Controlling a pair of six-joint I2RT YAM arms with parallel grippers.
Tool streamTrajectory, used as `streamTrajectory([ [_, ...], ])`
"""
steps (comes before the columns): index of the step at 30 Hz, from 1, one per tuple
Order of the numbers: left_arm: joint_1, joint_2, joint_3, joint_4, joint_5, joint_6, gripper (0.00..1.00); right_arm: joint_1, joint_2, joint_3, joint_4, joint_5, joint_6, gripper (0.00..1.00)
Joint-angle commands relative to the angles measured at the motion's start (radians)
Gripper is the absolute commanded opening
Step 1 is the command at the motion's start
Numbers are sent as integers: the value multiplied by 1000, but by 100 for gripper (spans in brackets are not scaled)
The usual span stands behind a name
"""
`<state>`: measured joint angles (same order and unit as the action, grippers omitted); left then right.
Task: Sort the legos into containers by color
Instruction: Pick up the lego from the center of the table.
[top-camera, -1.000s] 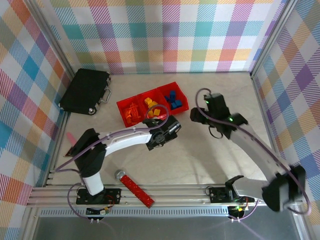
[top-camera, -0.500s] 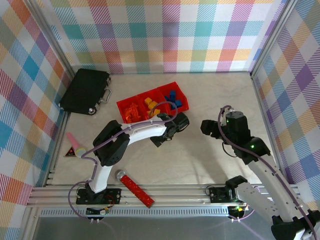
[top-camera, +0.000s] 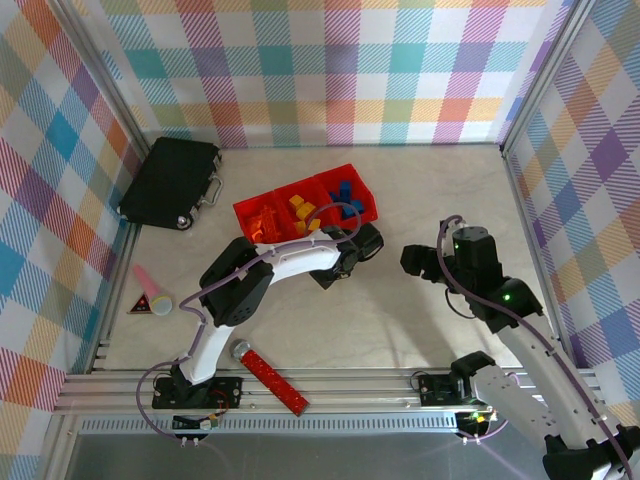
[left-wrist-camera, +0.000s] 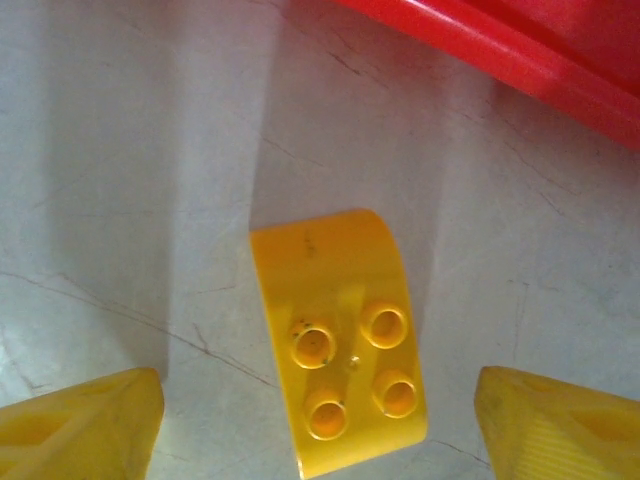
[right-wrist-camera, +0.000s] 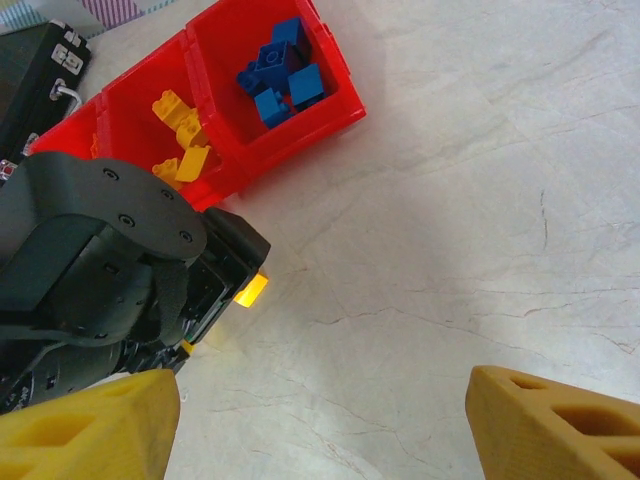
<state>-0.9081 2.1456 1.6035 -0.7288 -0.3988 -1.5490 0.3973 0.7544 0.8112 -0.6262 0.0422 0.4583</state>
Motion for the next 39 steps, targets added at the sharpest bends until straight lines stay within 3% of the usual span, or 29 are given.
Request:
streamTrajectory([
  [1, 8, 21, 15, -11, -24, 5, 77, -7, -10, -5, -17, -22, -11, 76],
  [16, 9, 59, 67, -149, -117, 111, 49, -7, -43, 5, -39, -39, -1, 75],
  [23, 9, 34, 44, -183, -148, 178, 45, -6, -53, 3, -48, -41, 0, 75],
  [29, 3, -54, -23, -112, -128, 252, 29, -7, -58, -1, -53, -42, 2, 75],
  [39, -9, -244, -67, -122, -154, 377, 25, -7, -67, 1, -68, -45, 14, 75],
])
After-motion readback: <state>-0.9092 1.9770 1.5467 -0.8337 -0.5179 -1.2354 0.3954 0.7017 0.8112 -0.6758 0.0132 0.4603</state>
